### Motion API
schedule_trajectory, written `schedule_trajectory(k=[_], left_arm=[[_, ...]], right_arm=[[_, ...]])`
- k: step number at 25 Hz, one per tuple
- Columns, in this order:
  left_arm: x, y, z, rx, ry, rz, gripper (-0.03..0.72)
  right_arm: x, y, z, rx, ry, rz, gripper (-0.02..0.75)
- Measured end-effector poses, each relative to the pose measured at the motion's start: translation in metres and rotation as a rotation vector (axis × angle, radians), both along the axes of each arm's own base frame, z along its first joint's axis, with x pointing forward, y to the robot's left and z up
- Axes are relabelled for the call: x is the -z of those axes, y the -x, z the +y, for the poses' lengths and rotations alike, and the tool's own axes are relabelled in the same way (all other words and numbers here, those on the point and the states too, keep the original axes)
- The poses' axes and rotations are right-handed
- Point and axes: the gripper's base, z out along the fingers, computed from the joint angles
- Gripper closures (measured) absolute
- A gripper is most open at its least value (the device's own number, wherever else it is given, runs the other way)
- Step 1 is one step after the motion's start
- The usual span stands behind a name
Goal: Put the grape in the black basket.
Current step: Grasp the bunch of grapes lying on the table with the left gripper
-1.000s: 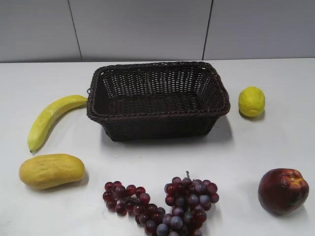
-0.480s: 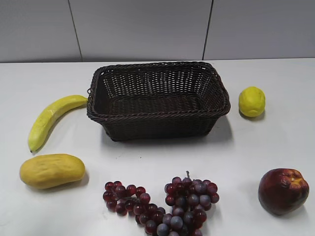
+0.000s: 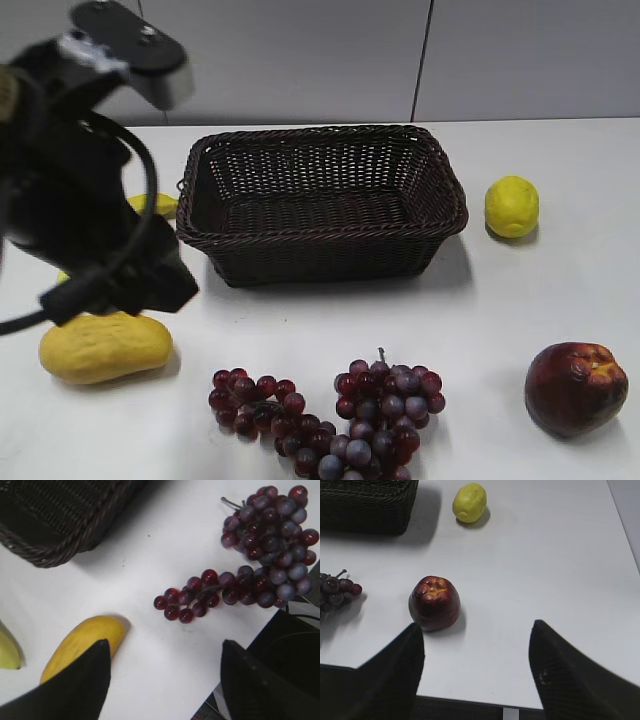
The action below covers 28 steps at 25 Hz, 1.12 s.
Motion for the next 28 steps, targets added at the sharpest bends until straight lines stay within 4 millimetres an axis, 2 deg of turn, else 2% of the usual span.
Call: schedule_trajectory(k=[4, 9, 13, 20, 28], left_arm=[[0.023, 0.014, -0.039, 0.100, -0.054, 0.014, 0.160], [0.056, 0.031, -0.078, 0.124, -0.015, 0.110, 0.057], [0.083, 0.030, -0.095, 0.075, -0.011, 0.186, 0.031], [0.120, 0.017, -0.120, 0.050, -0.055, 0.233, 0.029], [0.155, 0.010, -0.135, 0.041, -0.131, 0.285, 0.029]], right_arm=[[0.000, 0.000, 0.000, 0.000, 0.000, 0.000, 0.239], [0.000, 0.000, 0.000, 0.000, 0.000, 0.000, 0.239], [0.000, 0.000, 0.000, 0.000, 0.000, 0.000, 0.239], [0.000, 0.000, 0.000, 0.000, 0.000, 0.000, 0.239], [0.000, 0.000, 0.000, 0.000, 0.000, 0.000, 0.239]])
